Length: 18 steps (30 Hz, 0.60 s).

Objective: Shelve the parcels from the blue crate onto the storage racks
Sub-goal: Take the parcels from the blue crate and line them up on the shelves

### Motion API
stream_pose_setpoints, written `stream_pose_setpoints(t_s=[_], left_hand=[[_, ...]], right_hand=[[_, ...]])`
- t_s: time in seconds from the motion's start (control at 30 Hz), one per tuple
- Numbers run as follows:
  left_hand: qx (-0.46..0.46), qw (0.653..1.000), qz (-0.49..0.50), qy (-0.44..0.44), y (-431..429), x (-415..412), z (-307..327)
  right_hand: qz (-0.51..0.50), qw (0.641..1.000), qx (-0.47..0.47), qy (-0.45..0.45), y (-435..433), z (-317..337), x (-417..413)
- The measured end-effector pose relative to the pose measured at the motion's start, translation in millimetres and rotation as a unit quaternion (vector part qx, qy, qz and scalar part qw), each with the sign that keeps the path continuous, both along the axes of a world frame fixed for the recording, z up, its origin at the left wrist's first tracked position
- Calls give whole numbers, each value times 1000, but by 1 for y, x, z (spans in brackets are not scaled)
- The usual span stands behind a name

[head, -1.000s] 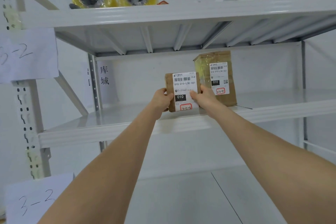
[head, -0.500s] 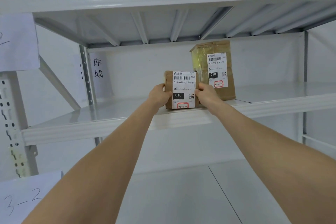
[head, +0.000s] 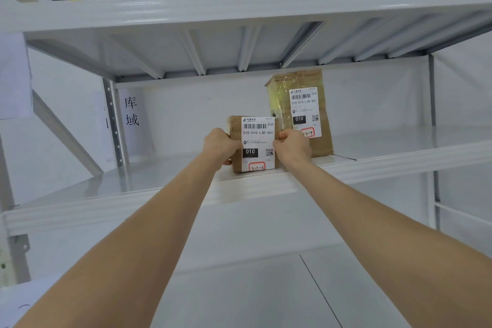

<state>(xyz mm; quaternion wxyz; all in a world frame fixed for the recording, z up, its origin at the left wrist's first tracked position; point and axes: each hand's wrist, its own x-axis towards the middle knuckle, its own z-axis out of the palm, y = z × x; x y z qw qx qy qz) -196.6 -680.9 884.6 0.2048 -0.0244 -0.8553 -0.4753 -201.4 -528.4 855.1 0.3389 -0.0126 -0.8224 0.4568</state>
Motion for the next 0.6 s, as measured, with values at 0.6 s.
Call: stream_pose_setpoints(t_s=[0.6], left_hand=[[4,998,51,25,-9,-14,-7]], right_hand=[[7,998,3,-54,-17,3,-29]])
